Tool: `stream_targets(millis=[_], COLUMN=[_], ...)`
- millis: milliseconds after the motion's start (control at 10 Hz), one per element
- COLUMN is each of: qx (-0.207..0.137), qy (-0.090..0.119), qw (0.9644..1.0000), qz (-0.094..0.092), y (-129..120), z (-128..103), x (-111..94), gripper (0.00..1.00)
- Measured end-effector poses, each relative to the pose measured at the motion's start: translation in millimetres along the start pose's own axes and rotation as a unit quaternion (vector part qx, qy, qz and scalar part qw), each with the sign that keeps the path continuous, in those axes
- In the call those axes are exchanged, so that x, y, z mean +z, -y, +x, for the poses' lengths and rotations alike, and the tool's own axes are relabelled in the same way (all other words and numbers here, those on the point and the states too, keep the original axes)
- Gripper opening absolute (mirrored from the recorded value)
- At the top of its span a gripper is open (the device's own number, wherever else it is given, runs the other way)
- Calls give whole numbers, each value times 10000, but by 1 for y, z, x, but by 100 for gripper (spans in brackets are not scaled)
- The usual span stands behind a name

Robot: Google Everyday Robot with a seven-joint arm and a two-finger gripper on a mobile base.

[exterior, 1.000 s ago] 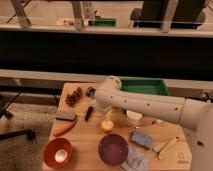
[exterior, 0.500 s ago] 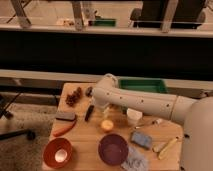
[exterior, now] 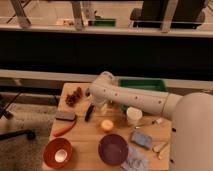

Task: Place brush in purple bowl

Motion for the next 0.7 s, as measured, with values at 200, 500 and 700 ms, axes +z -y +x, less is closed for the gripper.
stream_targets(millis=[200,500,700], qx=[-103,-208,-192], qy=[-4,-10,-15], qw=[9999,9997,9997], qz=[-60,-136,-137], y=[5,9,8], z=[-4,-7,-5], x=[13,22,21], gripper=[80,80,80])
